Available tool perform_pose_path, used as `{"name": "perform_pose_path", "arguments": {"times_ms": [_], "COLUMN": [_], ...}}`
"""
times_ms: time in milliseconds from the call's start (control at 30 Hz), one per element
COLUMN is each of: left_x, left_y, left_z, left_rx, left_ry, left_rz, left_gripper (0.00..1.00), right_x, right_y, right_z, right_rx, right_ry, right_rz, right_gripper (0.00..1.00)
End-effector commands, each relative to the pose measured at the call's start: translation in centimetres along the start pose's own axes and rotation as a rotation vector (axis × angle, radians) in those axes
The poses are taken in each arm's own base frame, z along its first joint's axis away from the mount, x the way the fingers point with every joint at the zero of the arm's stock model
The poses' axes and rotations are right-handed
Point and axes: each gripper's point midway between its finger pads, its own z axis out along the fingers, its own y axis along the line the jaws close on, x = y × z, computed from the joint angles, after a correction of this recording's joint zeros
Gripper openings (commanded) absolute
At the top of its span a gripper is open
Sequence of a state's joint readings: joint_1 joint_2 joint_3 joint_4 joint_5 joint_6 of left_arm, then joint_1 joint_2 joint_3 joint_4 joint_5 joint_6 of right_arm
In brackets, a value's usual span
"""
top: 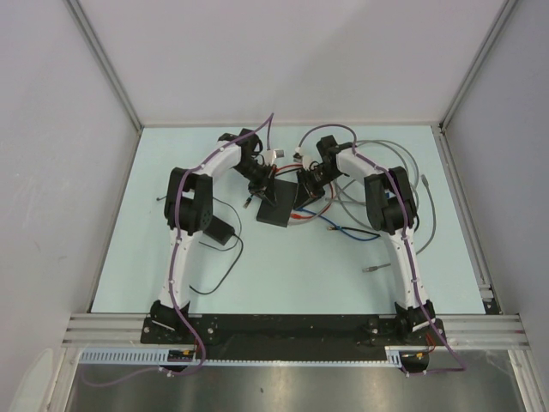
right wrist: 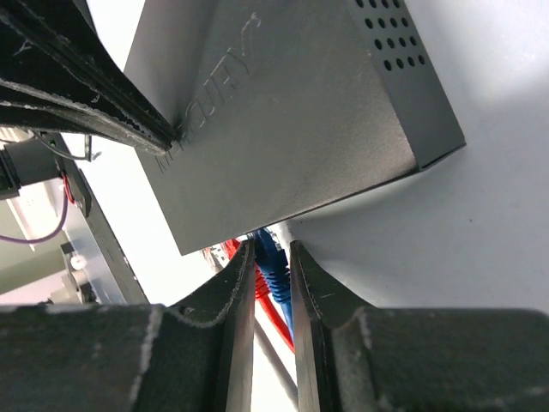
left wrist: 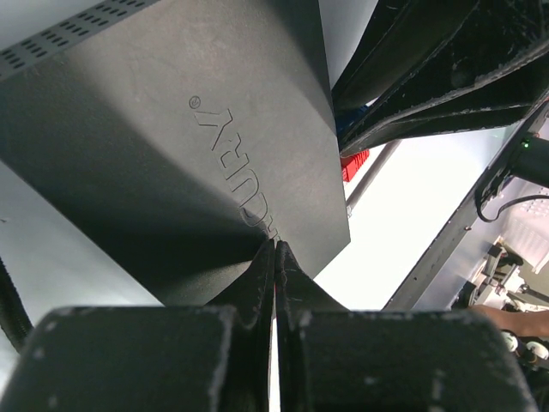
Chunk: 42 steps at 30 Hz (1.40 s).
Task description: Pull the plug from the switch port
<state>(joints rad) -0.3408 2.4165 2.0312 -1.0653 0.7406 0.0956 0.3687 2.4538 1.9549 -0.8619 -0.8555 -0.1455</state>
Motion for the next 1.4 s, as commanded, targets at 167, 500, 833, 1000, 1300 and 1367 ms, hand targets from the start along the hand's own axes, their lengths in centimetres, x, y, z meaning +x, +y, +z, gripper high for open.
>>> {"name": "perform_pose_path", "arguments": {"times_ms": [167,500,833,1000,1300,1367], "left_x": [-0.2,-0.3,-0.4,-0.4,-0.4,-0.4], "left_y": [1.4,1.4,1.4,1.4,1.3,1.3], "left_z": [0.7,0.9,1.0,1.0,0.9,1.0], "left_rx": [-0.064,-0.059,-0.056,-0.056,-0.054,-0.054], "left_ry": [0.012,0.011,0.01,0.011,0.011,0.011], "left_rz": [0.035,0.034,0.037,0.037,0.04,0.039], "left_gripper": [0.0,0.0,0.0,0.0,0.0,0.0], "right_x": [3.1,2.9,3.9,1.4,6.3,6.1], "right_y": [-6.3,-5.7,-4.3,-6.3,-4.8,-4.1], "right_z": [1.1,1.0,0.8,0.3,0.5,0.3], "right_rx": [0.157,0.134,0.105,0.167,0.08,0.057], "right_ry": [0.113,0.106,0.105,0.059,0.137,0.123], "right_rz": [-0.002,-0.009,0.033,-0.015,0.053,0.056], "right_gripper": [0.0,0.0,0.0,0.0,0.0,0.0]}}
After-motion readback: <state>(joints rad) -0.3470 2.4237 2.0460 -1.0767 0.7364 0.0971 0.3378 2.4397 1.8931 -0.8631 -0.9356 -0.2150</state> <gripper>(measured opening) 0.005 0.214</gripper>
